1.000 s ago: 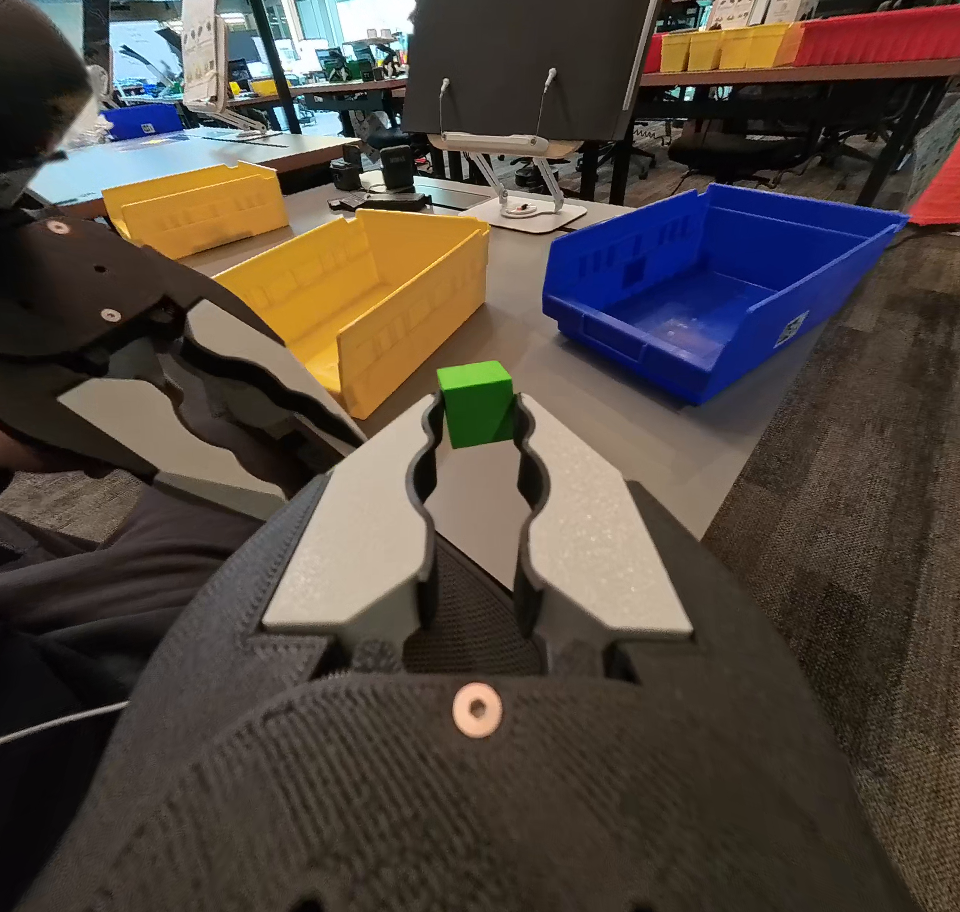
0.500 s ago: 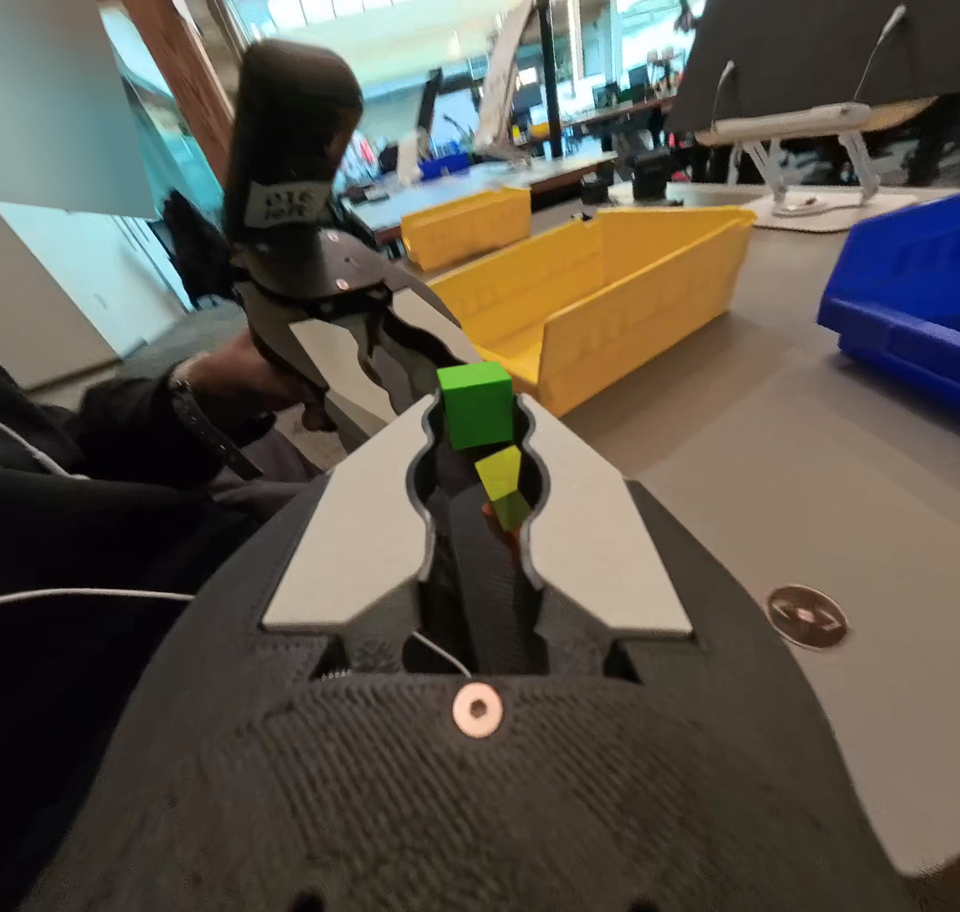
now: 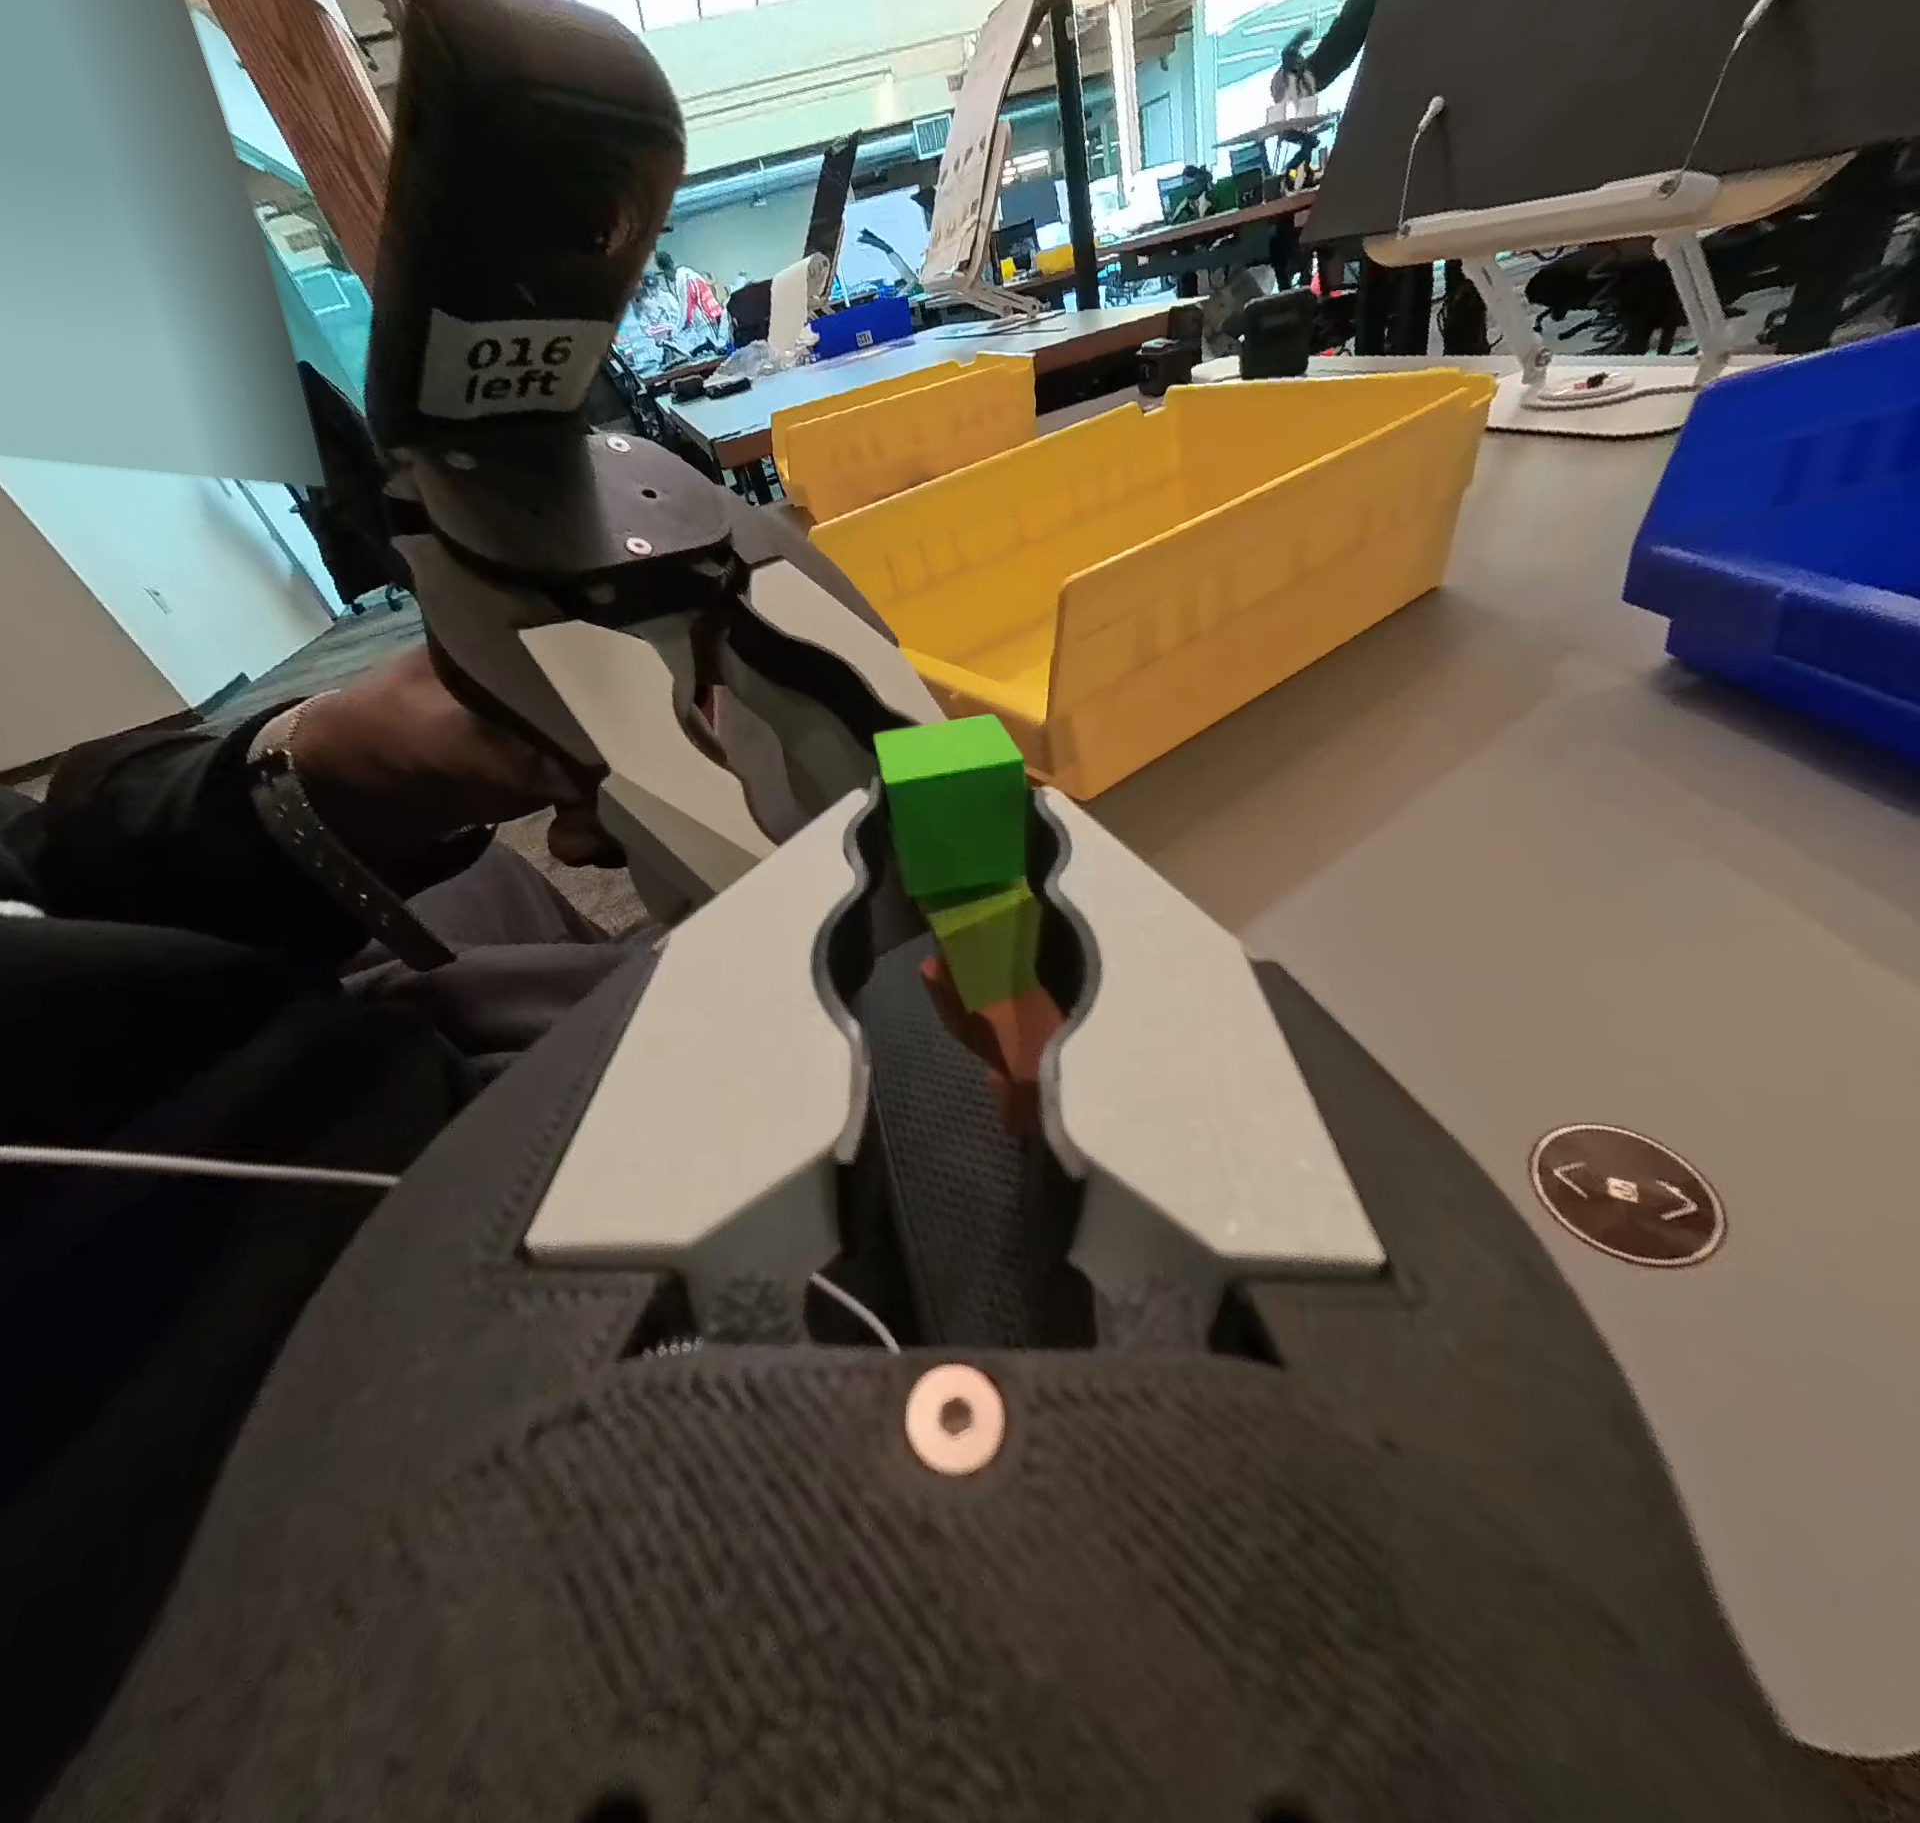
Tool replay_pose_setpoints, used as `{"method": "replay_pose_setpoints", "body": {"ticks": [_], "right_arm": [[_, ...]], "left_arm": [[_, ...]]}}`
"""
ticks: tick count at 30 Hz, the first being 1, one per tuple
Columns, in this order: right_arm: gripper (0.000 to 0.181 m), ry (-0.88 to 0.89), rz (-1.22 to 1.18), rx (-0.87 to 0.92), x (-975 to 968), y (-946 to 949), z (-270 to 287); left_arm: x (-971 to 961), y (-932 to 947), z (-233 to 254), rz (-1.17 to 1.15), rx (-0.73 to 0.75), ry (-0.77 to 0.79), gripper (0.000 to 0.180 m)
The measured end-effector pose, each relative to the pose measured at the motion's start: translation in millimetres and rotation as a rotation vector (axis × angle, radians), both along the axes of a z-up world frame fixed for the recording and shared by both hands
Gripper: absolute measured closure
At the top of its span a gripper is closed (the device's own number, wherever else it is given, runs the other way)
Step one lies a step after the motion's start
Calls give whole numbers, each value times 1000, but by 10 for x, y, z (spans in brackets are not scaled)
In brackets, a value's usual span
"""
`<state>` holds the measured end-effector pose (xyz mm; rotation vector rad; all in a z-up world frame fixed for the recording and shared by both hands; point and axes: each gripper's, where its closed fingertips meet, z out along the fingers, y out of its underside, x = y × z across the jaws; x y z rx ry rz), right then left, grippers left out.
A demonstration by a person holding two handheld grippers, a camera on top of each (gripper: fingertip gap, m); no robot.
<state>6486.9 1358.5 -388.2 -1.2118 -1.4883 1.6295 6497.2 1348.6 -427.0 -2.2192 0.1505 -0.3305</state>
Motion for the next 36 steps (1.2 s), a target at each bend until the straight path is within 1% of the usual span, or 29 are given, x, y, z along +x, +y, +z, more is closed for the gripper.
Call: {"method": "replay_pose_setpoints", "body": {"ticks": [4,7,8,14,16,19,20,21,22,25,27,30,31,32,33,36], "right_arm": [[154,21,-6,9,18,21,15],[138,28,-8,0,20,34,37],[136,30,-6,-10,24,38,53],[126,93,-29,-60,79,111,251],[127,117,-17,-65,109,85,351],[133,109,-13,-2,118,33,426],[138,100,-14,36,122,10,447],[155,89,8,83,144,-44,477],[181,78,78,136,201,-163,521],[181,-27,300,244,384,-511,608],[181,-148,342,349,394,-599,440],[181,-435,294,569,352,-434,-265],[181,-537,297,608,382,-378,-516],[181,-599,298,626,397,-341,-700],[181,-605,289,634,375,-319,-807],[181,-481,239,654,229,-291,-860]], "left_arm": [[-4,-4,-49,4,-12,1,127],[-6,-4,-63,6,-15,-4,127],[-7,-5,-66,6,-17,-5,127],[-27,-50,-87,14,-20,-16,127],[-45,-79,-82,19,-12,-27,127],[-109,-126,-63,33,7,-52,127],[-135,-148,-60,38,11,-61,127],[-163,-171,-61,43,14,-70,127],[-192,-195,-63,50,16,-76,127],[-255,-260,-75,68,26,-103,128],[-258,-280,-80,73,35,-132,129],[-244,-287,-90,76,40,-150,129],[-240,-289,-94,77,39,-148,129],[-234,-291,-96,78,37,-146,128],[-229,-294,-95,78,36,-142,128],[-226,-301,-94,85,37,-131,128]]}}
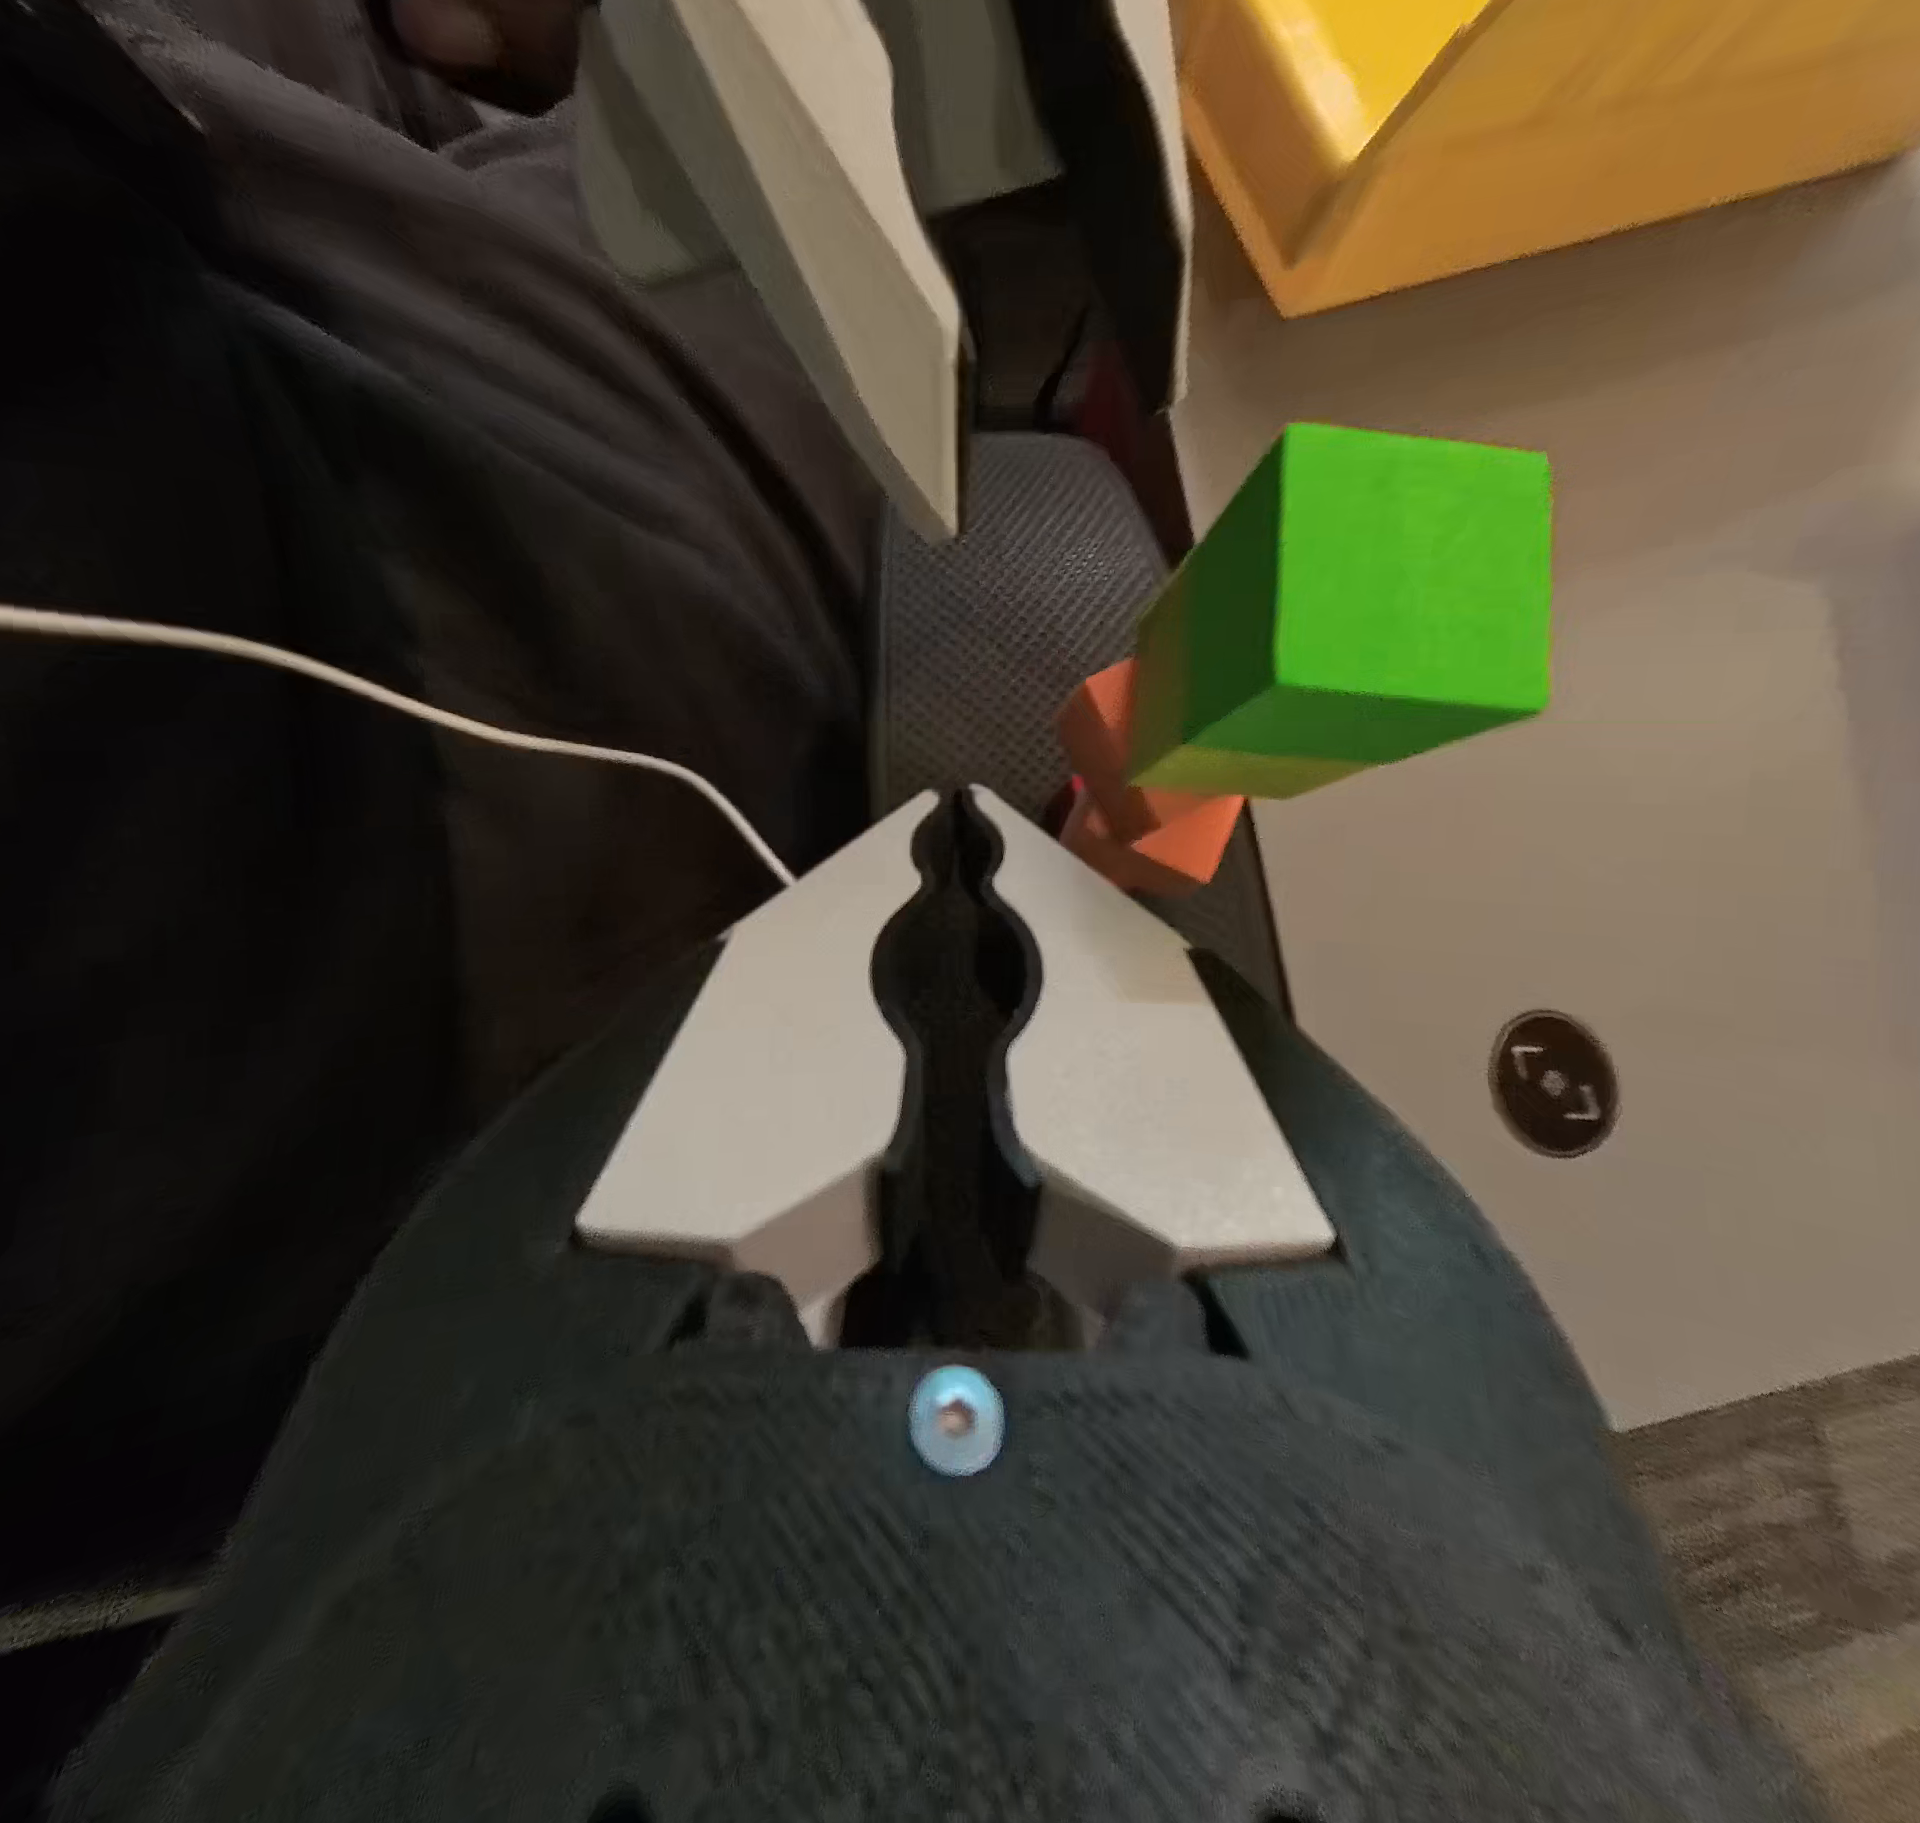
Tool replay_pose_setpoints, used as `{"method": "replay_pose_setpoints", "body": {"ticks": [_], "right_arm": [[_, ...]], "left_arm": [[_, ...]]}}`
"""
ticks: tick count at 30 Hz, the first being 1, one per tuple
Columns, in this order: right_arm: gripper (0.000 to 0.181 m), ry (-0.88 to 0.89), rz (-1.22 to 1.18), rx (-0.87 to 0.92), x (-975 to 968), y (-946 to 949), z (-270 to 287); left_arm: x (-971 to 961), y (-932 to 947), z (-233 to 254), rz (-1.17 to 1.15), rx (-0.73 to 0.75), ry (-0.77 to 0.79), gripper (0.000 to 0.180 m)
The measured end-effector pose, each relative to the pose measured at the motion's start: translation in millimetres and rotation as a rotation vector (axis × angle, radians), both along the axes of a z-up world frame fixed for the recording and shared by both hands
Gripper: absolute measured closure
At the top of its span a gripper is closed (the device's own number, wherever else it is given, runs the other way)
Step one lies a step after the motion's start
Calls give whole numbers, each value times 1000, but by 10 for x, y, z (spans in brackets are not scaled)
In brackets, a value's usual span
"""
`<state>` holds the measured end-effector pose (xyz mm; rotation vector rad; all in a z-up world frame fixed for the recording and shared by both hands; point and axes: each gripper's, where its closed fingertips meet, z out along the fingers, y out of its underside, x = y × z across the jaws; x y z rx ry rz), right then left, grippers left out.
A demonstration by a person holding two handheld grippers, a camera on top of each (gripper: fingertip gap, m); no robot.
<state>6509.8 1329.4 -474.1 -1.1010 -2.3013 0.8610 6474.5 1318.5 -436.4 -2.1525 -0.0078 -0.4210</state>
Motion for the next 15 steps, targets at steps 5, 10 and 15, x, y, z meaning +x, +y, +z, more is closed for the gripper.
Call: {"method": "replay_pose_setpoints", "body": {"ticks": [5,10,15], "right_arm": [[181,0,4,39,-6,48,-101],[181,-30,9,59,-5,71,-223],[181,-6,-4,63,-237,204,-190]], "left_arm": [[2,0,-21,5,-4,-8,129],[-15,-12,-23,13,-3,-7,130],[-15,-59,25,20,6,-2,129]]}}
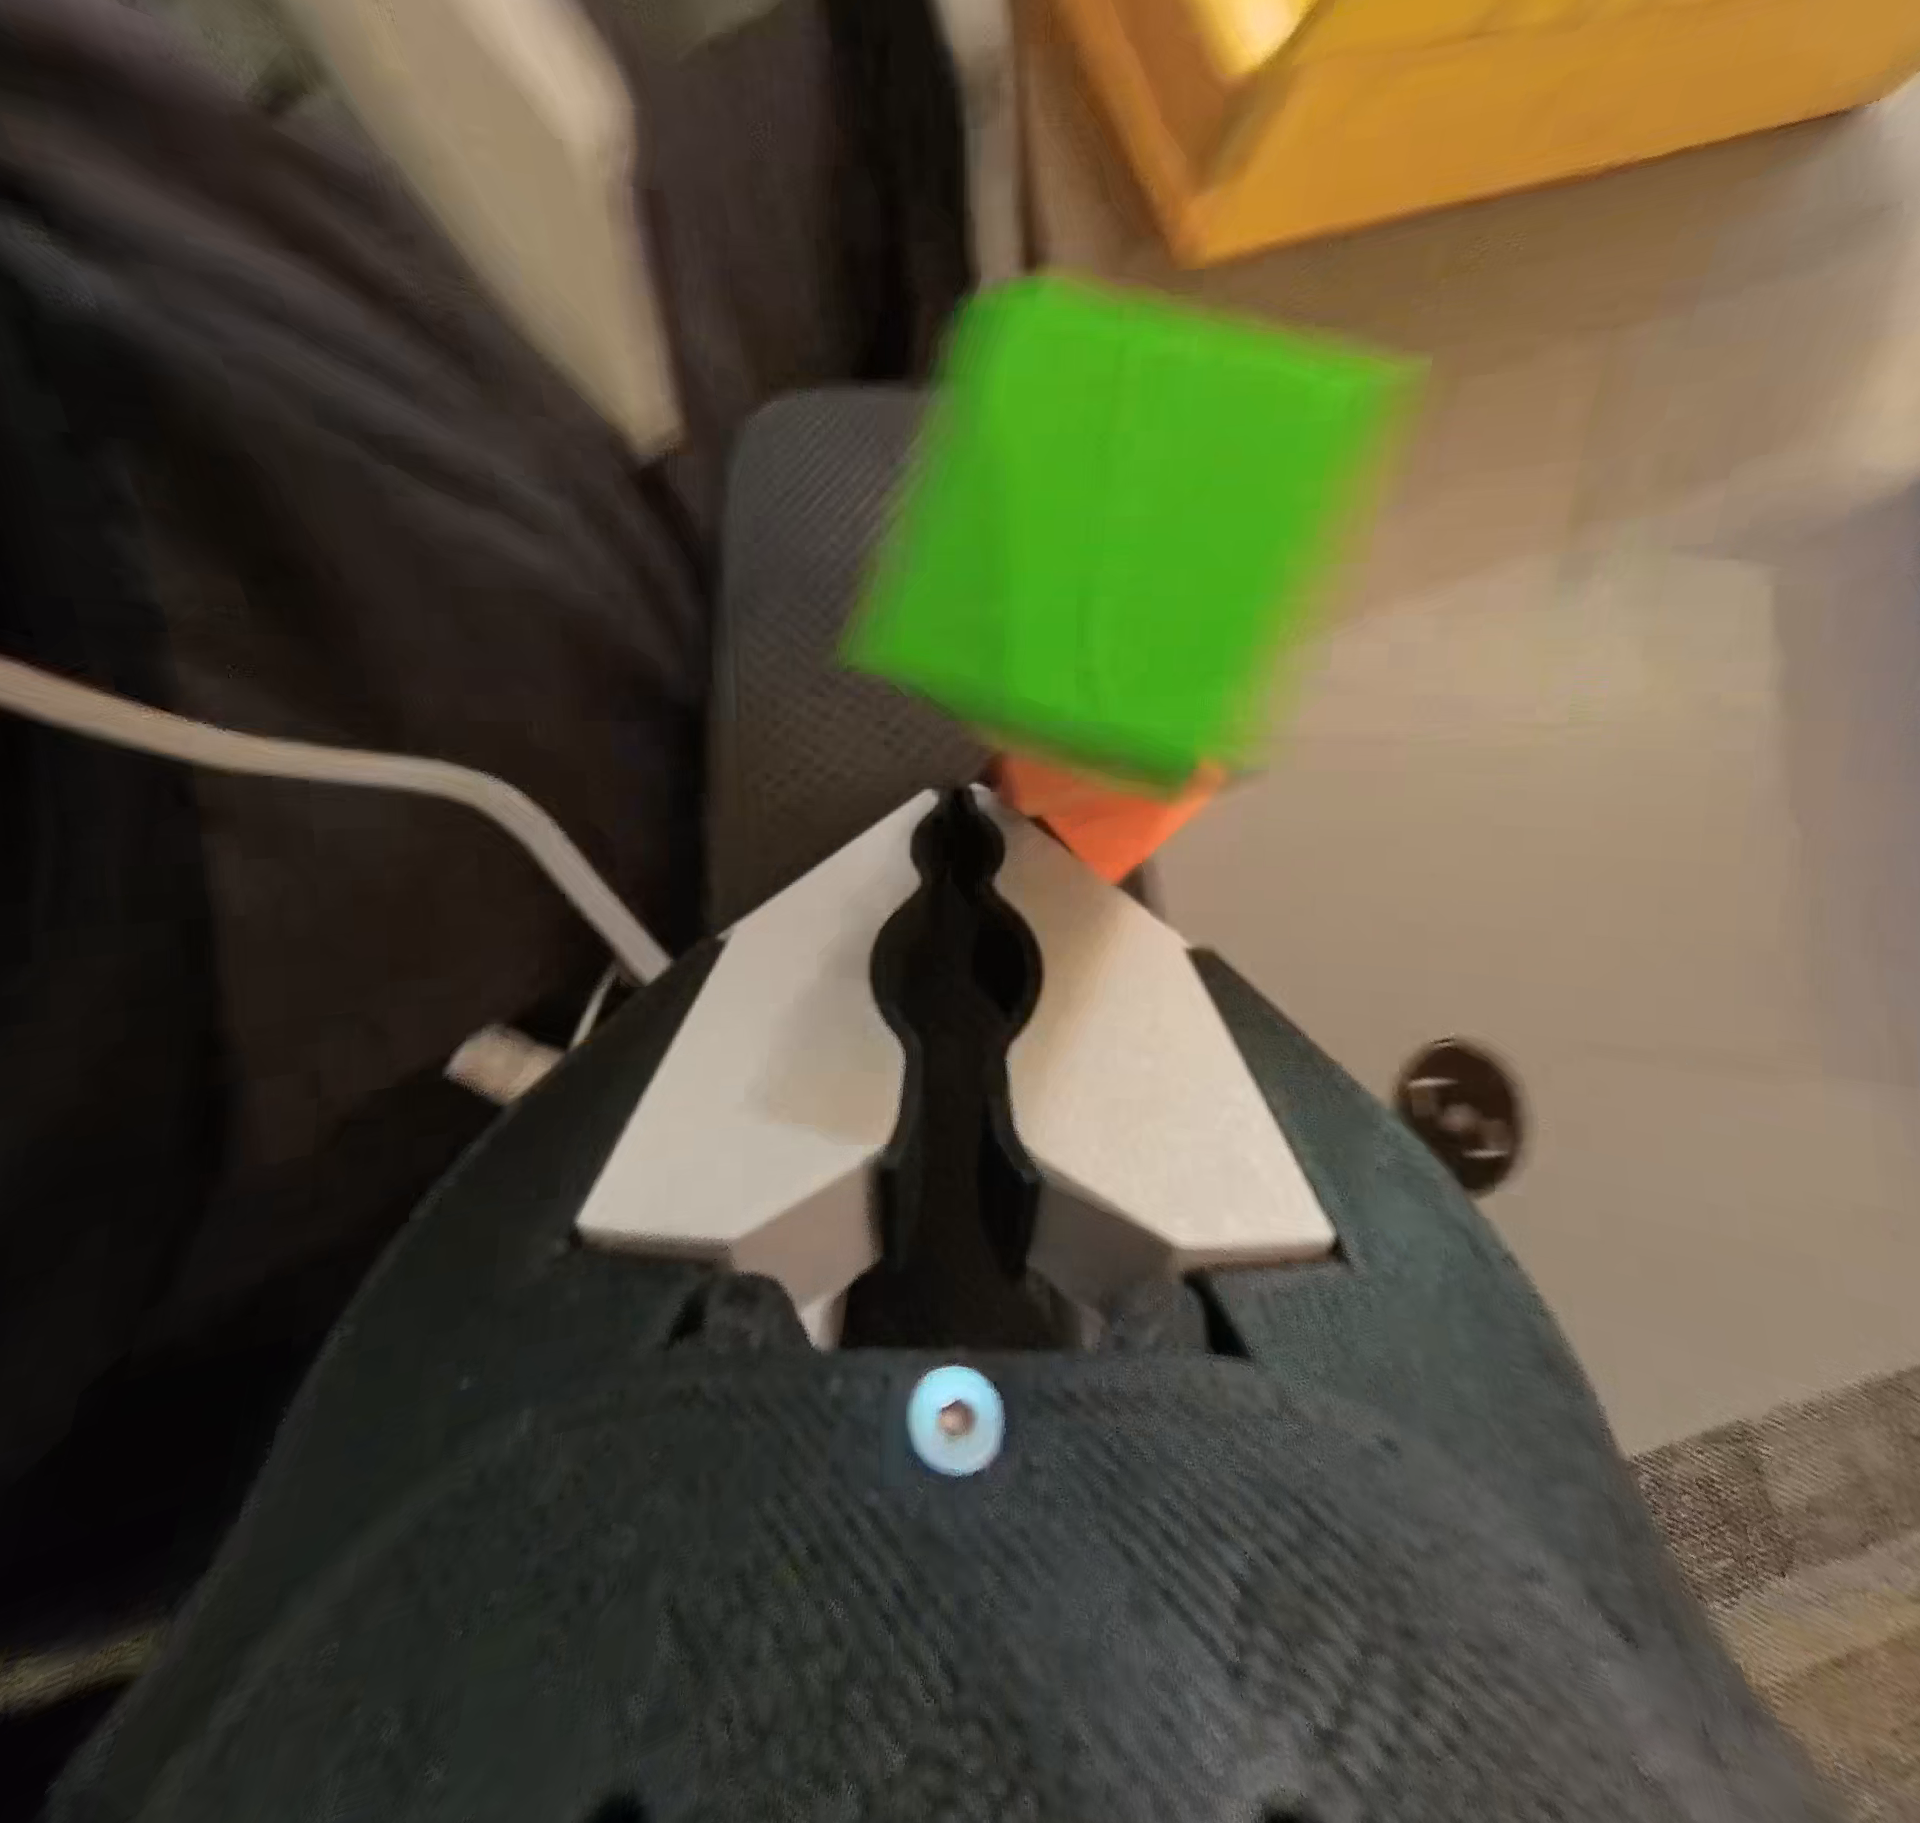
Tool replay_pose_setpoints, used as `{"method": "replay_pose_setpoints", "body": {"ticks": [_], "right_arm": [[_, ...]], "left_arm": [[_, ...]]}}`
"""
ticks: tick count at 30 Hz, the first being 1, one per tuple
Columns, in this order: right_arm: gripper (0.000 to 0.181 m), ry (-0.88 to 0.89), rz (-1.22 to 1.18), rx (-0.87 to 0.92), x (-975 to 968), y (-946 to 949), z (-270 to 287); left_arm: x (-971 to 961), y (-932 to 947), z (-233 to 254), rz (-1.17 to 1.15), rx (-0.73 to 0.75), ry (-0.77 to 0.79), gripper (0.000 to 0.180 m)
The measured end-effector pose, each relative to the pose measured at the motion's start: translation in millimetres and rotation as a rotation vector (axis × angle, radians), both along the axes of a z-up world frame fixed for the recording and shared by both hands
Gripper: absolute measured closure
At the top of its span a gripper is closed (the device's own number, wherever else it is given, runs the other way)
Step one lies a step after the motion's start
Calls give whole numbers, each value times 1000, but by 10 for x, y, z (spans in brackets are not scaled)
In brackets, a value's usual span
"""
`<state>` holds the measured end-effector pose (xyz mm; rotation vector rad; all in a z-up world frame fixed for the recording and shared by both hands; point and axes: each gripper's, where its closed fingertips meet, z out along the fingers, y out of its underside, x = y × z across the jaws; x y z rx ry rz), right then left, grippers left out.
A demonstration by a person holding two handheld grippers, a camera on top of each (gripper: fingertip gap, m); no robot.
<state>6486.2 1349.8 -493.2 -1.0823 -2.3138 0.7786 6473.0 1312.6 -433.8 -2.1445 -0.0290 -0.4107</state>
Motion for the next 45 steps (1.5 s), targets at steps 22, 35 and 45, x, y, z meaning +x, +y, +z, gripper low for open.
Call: {"method": "replay_pose_setpoints", "body": {"ticks": [22,35,45], "right_arm": [[167,142,-567,0,-107,892,711],[119,-167,-844,-192,841,551,194],[151,-222,-794,-277,750,460,-54]], "left_arm": [[-87,-285,-105,90,-2,-41,135],[-428,-985,-266,275,29,-218,138],[-187,-830,-109,229,72,-138,138]]}}
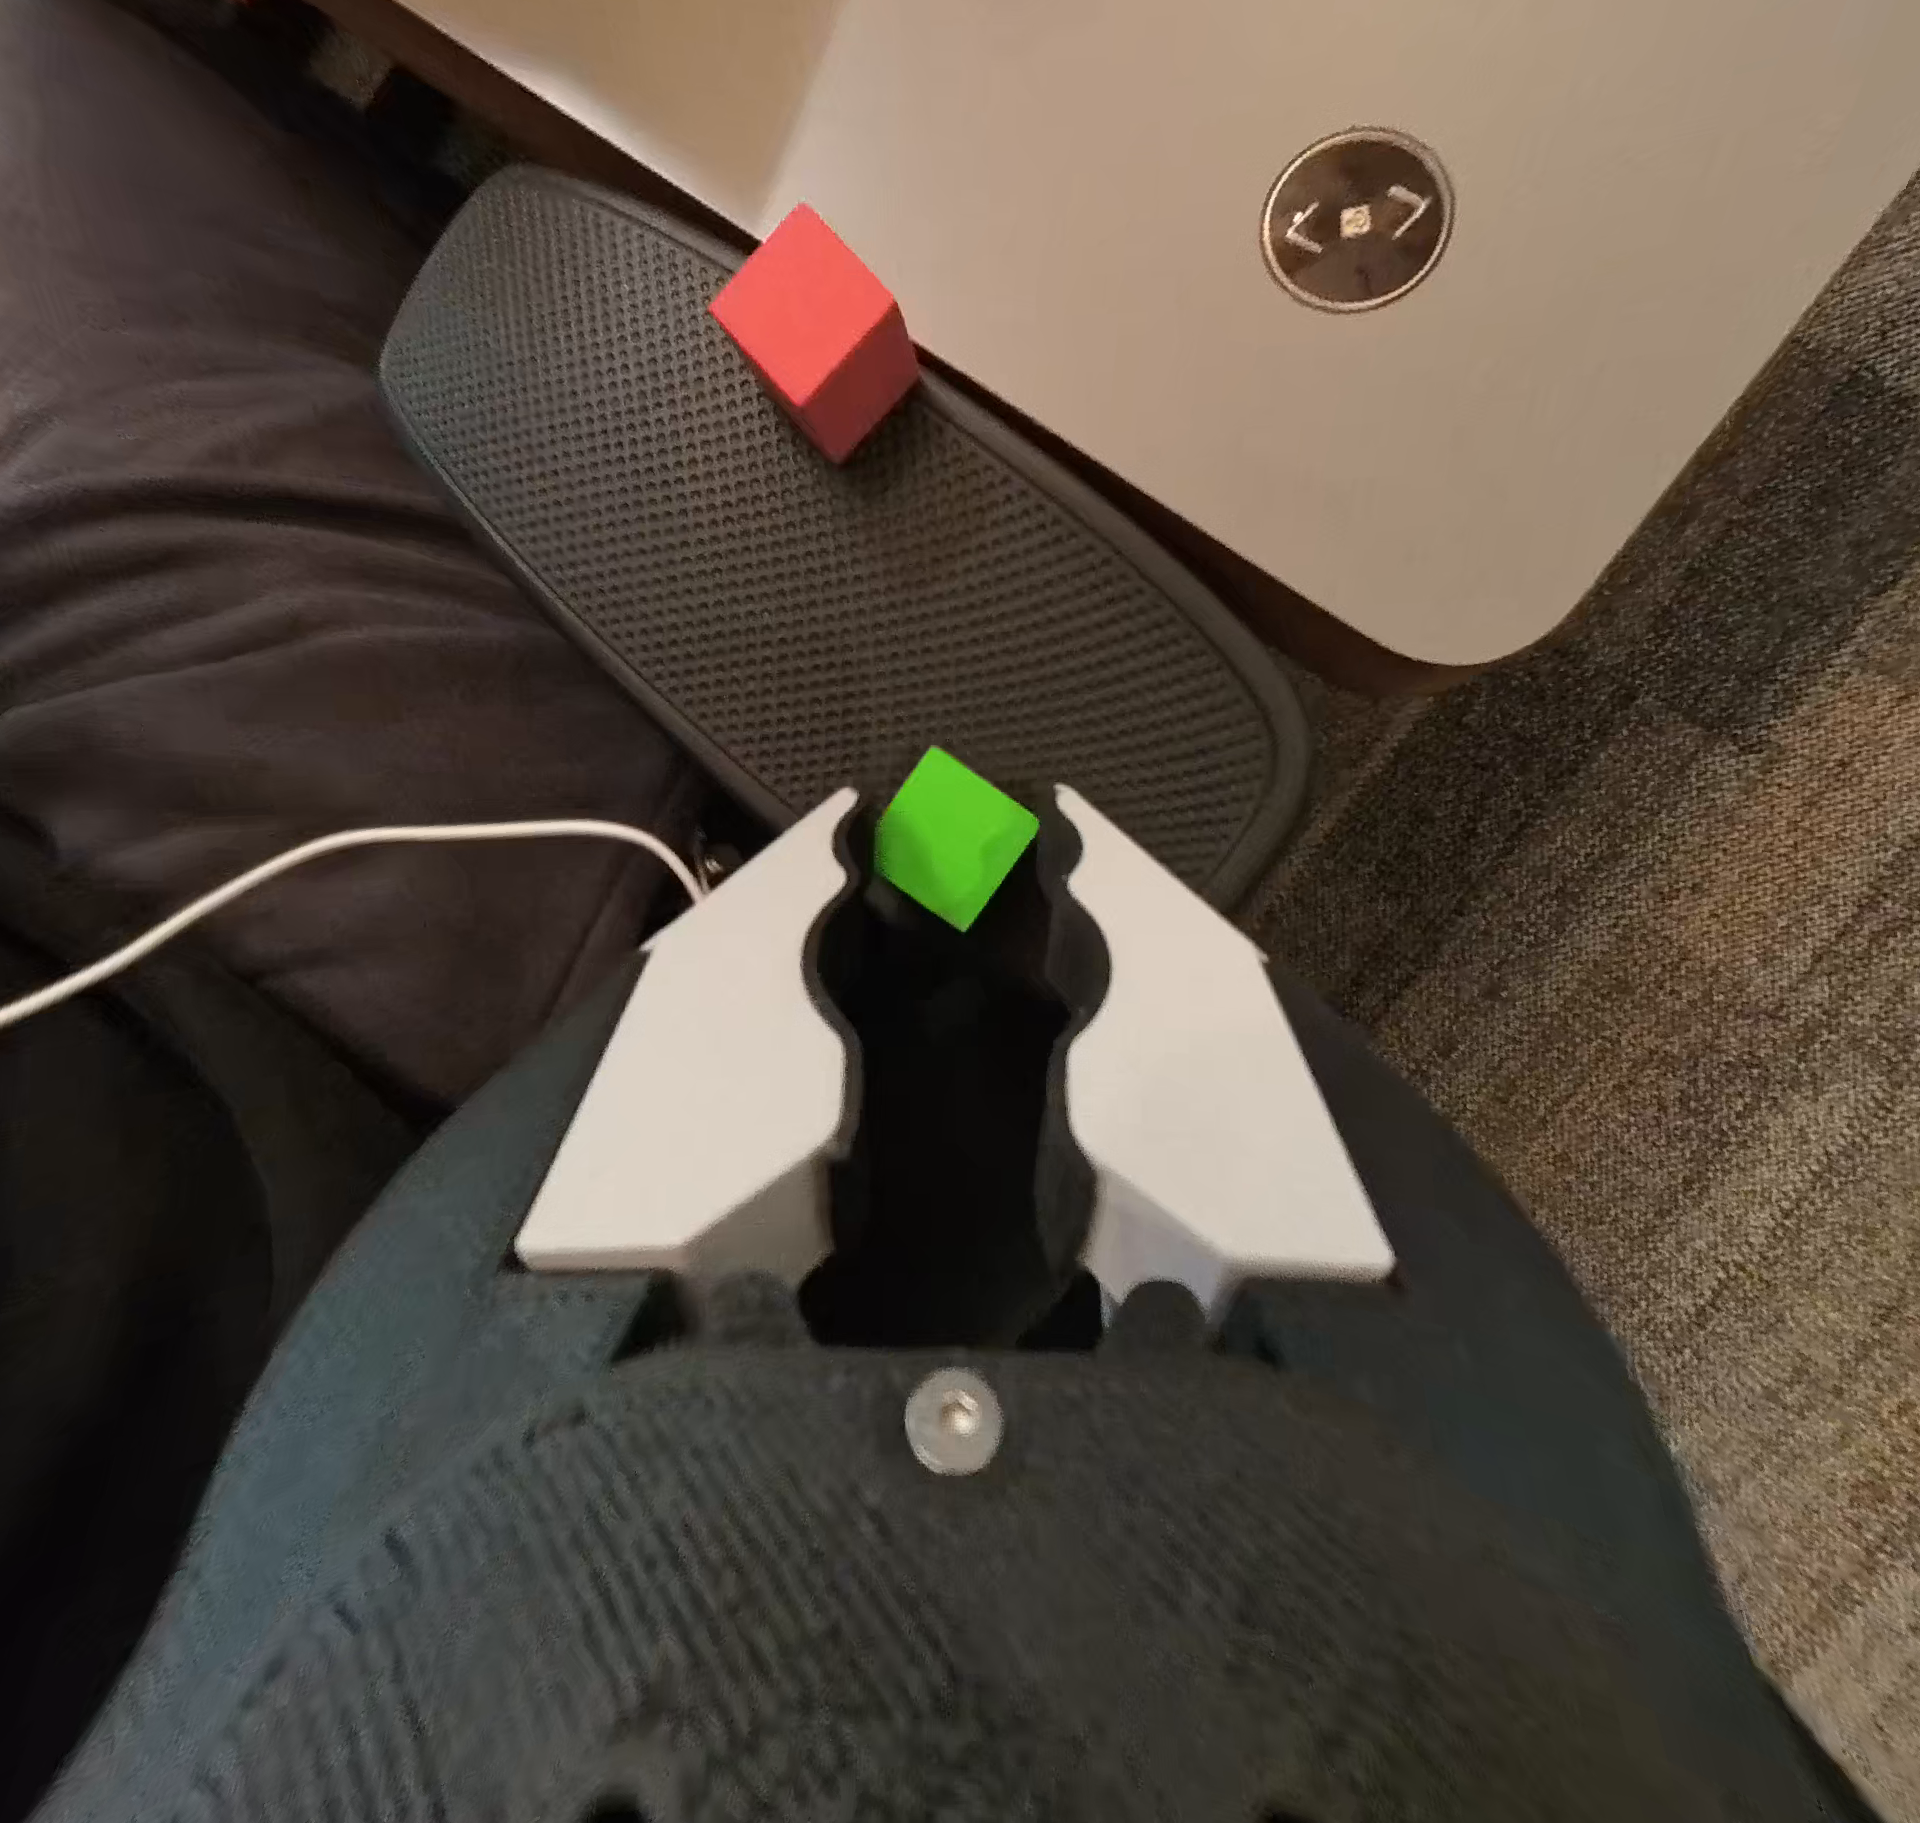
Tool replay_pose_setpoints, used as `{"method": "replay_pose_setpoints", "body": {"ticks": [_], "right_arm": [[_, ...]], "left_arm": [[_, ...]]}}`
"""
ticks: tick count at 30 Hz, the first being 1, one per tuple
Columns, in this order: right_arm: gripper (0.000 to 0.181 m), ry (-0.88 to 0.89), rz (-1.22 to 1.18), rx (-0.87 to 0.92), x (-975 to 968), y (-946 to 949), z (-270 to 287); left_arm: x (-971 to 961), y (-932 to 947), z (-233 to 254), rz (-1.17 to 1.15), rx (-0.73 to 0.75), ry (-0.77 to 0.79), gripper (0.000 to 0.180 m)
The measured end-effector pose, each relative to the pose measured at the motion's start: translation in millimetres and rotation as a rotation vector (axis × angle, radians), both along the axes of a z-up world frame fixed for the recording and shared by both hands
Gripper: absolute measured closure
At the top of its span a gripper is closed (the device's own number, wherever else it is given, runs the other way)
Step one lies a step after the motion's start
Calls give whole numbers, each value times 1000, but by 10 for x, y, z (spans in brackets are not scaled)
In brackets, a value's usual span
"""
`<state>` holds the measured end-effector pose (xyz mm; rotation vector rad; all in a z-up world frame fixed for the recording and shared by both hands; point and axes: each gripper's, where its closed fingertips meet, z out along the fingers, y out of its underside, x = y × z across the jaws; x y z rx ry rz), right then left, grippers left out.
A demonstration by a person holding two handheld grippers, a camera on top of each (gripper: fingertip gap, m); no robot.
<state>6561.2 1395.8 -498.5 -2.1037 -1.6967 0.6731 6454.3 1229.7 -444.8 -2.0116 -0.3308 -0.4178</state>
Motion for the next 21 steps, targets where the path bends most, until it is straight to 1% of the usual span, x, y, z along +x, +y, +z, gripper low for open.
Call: {"method": "replay_pose_setpoints", "body": {"ticks": [2,4,7,12,16,21], "right_arm": [[151,54,6,7,-64,16,86],[151,165,37,24,-219,9,279],[151,289,90,39,-502,-57,539],[151,225,165,147,-802,-40,455],[151,301,191,100,-1016,-99,583],[151,333,175,174,-1370,208,706]], "left_arm": [[71,71,-1,-27,-9,38,138],[135,135,-6,-51,-10,63,138],[224,203,-49,-87,-17,64,138],[228,213,-104,-92,-35,80,138],[138,204,-91,-61,-18,63,138],[12,204,-81,-32,-2,59,139]]}}
